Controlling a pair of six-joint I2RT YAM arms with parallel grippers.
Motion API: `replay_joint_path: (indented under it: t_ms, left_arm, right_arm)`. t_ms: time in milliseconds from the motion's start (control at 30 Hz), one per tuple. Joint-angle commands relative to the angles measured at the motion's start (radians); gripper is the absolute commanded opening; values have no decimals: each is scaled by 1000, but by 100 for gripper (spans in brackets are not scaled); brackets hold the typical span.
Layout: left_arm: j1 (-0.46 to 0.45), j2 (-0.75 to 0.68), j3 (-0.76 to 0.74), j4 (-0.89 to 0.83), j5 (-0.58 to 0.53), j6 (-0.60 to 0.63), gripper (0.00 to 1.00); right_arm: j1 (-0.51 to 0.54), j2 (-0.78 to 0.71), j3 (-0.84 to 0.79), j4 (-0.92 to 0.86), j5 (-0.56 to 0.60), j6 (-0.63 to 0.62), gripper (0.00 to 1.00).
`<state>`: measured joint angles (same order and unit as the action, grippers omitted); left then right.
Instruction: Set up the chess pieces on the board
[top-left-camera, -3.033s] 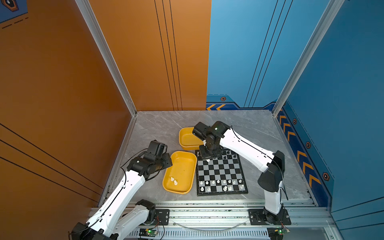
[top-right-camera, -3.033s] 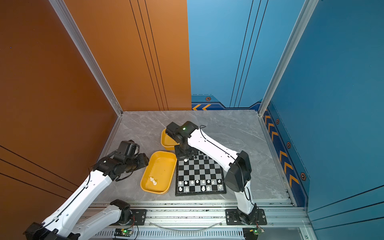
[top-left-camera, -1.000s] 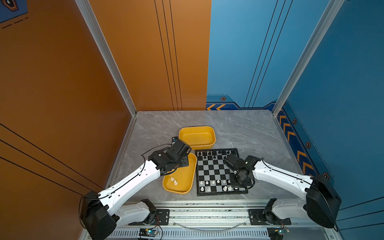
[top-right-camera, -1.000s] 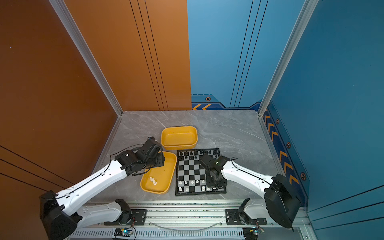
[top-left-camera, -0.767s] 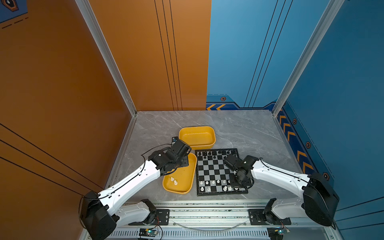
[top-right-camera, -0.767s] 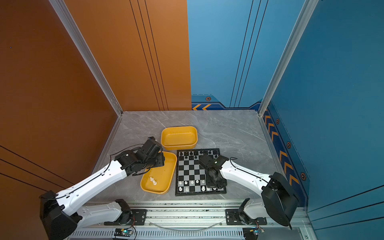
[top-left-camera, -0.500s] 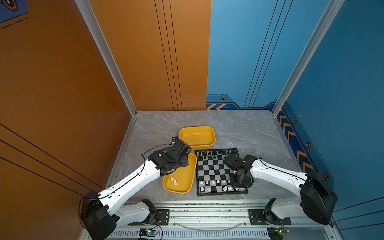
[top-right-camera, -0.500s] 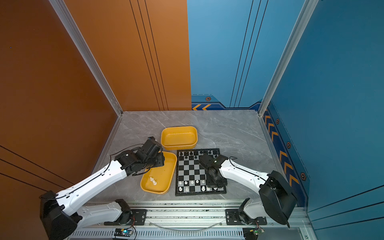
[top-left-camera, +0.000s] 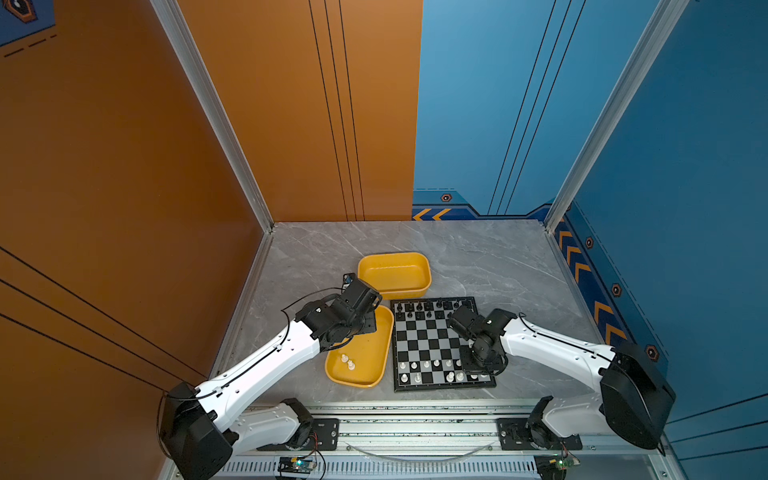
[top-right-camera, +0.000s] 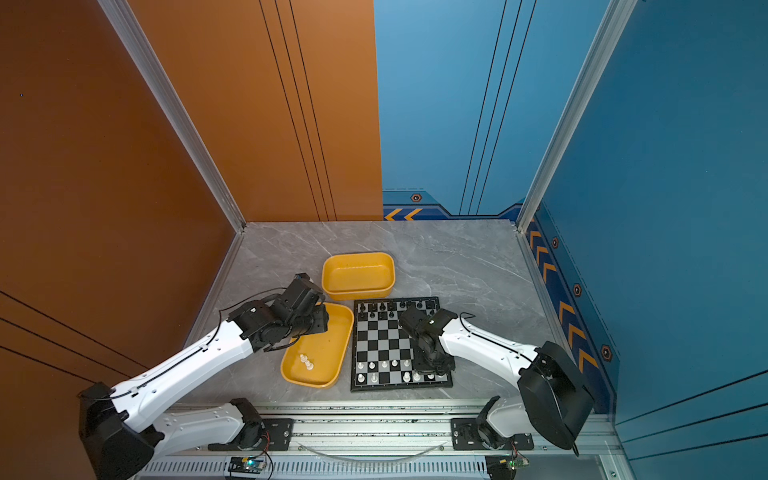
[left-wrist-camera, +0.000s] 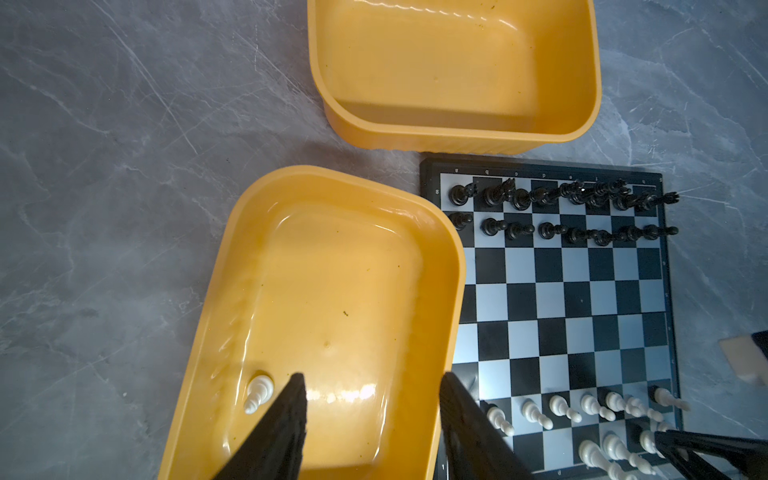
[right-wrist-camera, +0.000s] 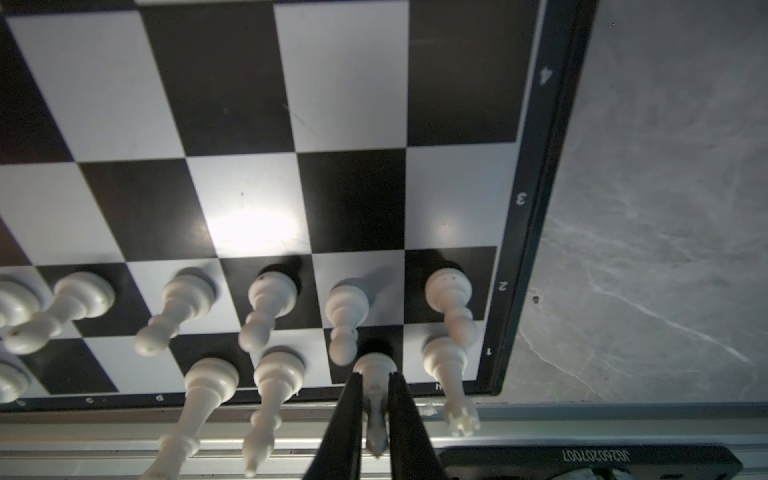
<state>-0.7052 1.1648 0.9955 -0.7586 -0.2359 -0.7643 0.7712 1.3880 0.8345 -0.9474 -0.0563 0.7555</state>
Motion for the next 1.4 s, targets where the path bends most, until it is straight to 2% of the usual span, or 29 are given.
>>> replay_joint_path:
  t_ms: [0,433,733,933,1067,1367]
  left_arm:
    - [7,-21,28,-28,-18,8,53]
    - [12,-49,7,-27,-23,4,53]
    - [17,-52,10,-27,-27,9,54]
    - [19,-42,2,-58,-26,-3,53]
    - [15,-63,-23,-128,-24,-24,53]
    - [13,-198,-139,-283,11,-101,53]
  right_arm:
    - [3,4,5,12,-12,-11,15]
    - [19,26,15,15,-11,-1,21]
    - [11,-28,91,-50,12,-5,31]
    - [2,-77,190,-118,41,-9,37]
    - [3,-86,318,-181,55,-27,41]
    - [25,79,579,-202,22,-112,41]
